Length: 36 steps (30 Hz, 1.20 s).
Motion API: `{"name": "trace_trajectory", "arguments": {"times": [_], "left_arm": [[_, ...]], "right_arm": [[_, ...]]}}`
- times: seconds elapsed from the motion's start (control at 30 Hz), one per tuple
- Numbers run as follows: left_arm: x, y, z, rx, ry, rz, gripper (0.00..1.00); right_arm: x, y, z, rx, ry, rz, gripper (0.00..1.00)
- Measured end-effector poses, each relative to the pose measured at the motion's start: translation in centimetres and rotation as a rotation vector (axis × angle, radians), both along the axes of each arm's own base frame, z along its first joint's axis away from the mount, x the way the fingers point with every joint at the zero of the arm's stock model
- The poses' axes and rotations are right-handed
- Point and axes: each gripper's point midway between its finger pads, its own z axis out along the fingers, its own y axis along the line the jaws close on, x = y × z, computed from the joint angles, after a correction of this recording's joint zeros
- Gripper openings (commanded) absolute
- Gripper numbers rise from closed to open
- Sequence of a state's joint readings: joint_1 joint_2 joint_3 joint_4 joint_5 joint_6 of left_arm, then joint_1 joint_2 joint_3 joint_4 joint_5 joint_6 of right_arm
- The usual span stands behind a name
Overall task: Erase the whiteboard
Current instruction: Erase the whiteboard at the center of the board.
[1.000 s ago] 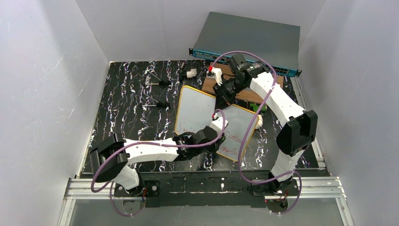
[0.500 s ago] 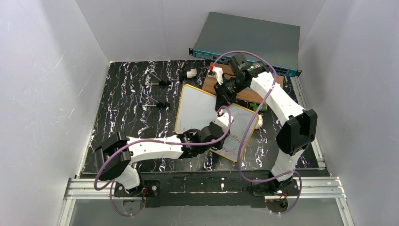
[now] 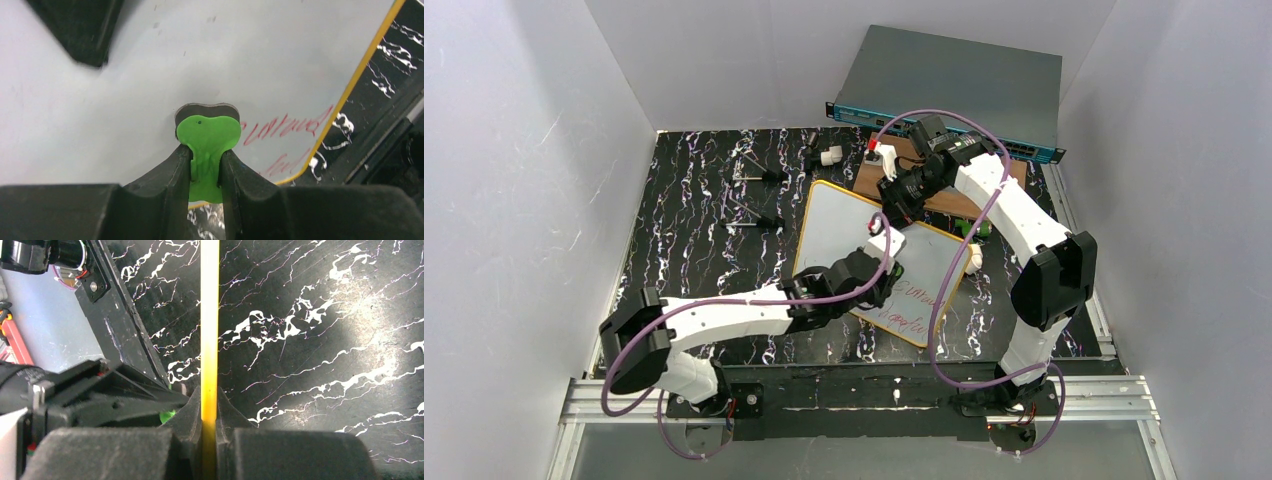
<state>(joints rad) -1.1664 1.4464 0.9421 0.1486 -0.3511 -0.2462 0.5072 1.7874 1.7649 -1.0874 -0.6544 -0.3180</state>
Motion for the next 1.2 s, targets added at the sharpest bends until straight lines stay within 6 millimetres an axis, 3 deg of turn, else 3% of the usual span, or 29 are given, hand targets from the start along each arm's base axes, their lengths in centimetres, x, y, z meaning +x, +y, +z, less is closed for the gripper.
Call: {"name": "trace_trajectory", "arguments": {"times": [0.17,0.33,0.8,0.97,1.2], "left_arm": [[-1.7,1.5,-0.4,-0.022,0.057,-0.034,0.00],[-2.8,1.8,-2.7,0.005,0.124,-0.055,0.00],[-4.9,1.0,-8.0,0.099,0.230,-0.067,0.00],[-4.5,1.2,-8.1,0.120,0.207,-0.050,0.00],[-2.9,0.3,-5.8,0.137,0.138,-0.043,0.00]], "right_arm": [[0.0,0.0,-0.1,0.002,0.005,0.001,0.01],[0.0,0.0,-0.1,0.002,0.005,0.001,0.01],[-0.1,0.1,-0.1,0.003,0.005,0.002,0.01],[-0.1,0.1,-0.1,0.003,0.006,0.002,0.01],[0.0,0.0,-0.1,0.003,0.004,0.001,0.01]]}}
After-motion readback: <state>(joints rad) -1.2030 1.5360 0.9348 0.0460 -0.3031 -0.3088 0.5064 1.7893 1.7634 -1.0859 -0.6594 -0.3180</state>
